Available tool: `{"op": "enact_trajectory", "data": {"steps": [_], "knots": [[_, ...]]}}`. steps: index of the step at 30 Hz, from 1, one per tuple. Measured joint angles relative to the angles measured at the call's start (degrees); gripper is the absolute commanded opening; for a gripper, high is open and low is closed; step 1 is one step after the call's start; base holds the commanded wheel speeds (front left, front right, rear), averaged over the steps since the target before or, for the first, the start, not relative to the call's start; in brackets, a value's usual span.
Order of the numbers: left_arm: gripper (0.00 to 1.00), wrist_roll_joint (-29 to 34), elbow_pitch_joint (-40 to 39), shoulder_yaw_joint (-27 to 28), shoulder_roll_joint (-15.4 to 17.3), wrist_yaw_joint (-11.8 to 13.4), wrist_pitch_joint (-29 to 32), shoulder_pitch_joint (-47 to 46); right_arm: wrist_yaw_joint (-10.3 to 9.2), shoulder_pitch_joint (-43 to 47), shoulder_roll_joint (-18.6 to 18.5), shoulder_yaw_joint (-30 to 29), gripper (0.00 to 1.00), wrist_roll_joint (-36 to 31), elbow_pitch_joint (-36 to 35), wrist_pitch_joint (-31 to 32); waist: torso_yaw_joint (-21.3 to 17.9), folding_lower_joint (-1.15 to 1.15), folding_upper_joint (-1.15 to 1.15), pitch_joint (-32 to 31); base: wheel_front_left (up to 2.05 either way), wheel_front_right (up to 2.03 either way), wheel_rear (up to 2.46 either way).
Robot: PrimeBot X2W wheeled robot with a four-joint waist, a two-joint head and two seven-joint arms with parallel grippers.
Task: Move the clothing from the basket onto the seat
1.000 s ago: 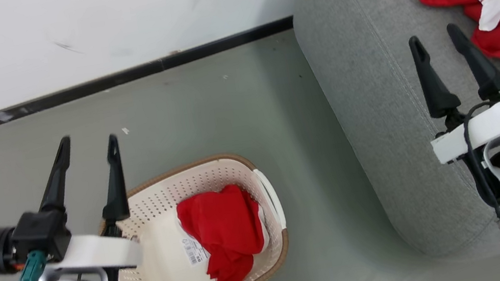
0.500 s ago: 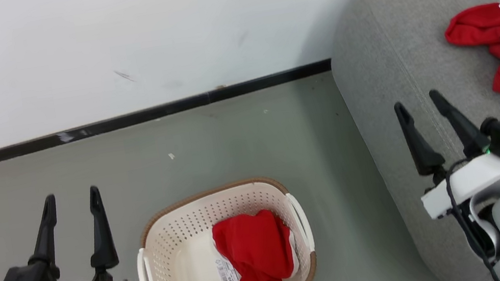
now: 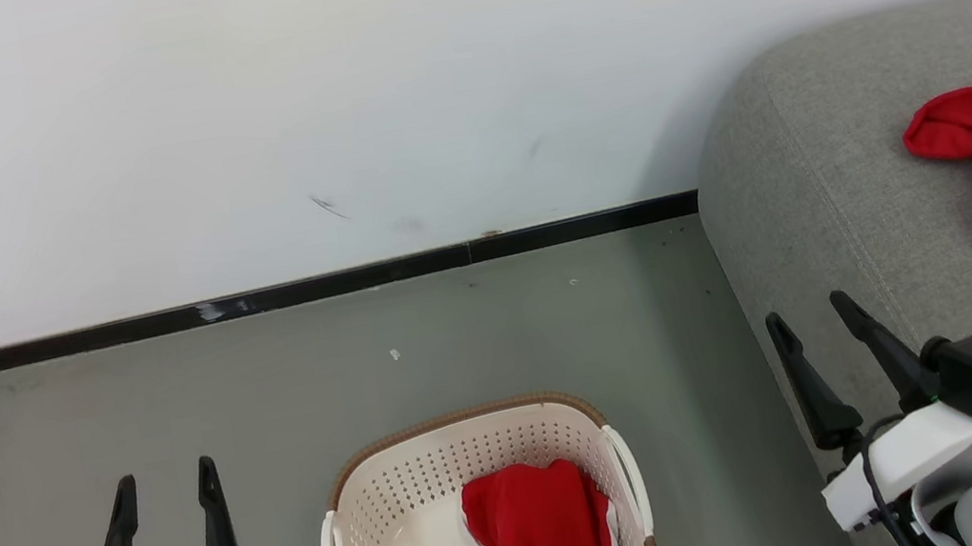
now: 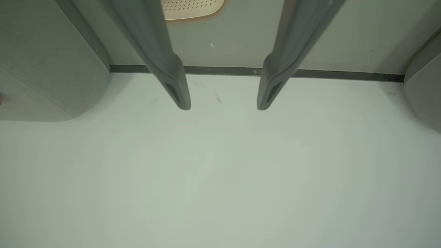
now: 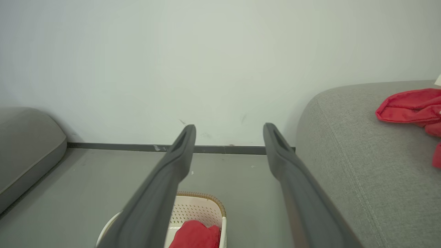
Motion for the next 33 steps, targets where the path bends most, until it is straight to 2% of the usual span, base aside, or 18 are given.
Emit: {"op": "enact_trajectory", "data": {"steps": [22,33], "knots": [[1.0,0.0,1.8,-0.5,-0.1,-0.8,0.0,5.1,-0.01,8.5,0.9,-1.2,1.0,-1.0,-2.0,0.0,3.6,0.0,0.0,-5.3,0.0,0.0,0.0],[1.0,0.0,1.1,-0.5,0.1,-0.8,0.0,5.7,-0.01,9.4,1.0,-0.7,1.0,-0.3,-3.9,0.1,3.4,0.0,0.0,-5.0,0.0,0.0,0.0]]}}
